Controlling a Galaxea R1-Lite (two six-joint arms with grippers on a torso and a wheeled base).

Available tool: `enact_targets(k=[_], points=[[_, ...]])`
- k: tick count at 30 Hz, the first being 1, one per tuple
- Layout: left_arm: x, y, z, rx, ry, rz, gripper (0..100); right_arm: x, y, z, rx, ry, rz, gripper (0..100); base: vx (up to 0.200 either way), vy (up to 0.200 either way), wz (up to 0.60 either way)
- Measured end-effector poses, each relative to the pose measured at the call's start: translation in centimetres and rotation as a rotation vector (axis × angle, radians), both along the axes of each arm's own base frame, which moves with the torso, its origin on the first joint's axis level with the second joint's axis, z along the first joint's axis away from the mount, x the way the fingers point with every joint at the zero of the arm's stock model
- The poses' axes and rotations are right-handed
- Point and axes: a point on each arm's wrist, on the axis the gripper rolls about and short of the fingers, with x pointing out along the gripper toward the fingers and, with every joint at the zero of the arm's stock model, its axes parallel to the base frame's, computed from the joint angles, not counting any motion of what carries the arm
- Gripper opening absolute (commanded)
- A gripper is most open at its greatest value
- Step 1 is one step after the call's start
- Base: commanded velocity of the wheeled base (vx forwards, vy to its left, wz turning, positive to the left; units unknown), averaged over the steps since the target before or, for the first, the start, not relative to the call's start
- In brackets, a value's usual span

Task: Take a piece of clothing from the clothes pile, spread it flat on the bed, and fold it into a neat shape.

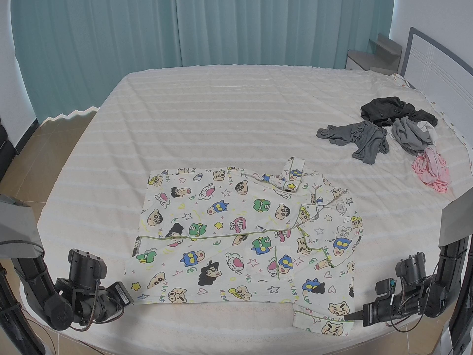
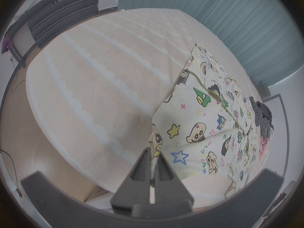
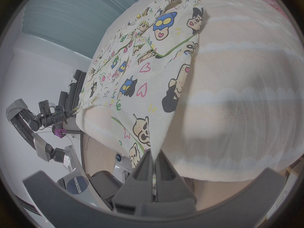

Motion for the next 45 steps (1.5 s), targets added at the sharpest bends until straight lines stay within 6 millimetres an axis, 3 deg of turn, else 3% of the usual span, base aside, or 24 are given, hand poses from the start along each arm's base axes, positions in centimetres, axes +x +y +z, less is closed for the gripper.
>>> enact_targets(k=[10, 27, 28, 37, 45], points=[[-2.1, -0.2, -0.6, 0.018, 0.078, -0.036, 0, -0.8, -0.5, 0.3, -0.038, 0.025, 0.042, 0, 0.0, 0.0, 0.0], [-3.1, 0.0, -1.1, 0.035, 0.167, -0.036, 0, -1.6, -0.7, 0.2, -0.073, 0.063, 0.102, 0, 0.0, 0.0, 0.0], [-3.1, 0.0, -1.1, 0.035, 0.167, -0.036, 100, -1.6, -0.7, 0.2, -0.073, 0.063, 0.102, 100, 0.0, 0.0, 0.0], [-3.1, 0.0, -1.0, 0.028, 0.158, -0.034, 100, -1.7, -0.8, 0.7, -0.068, 0.049, 0.092, 100, 0.0, 0.0, 0.0], [-2.8, 0.3, 0.1, -0.012, 0.083, -0.019, 100, -1.4, -1.5, 3.0, -0.026, -0.06, 0.007, 100, 0.0, 0.0, 0.0]])
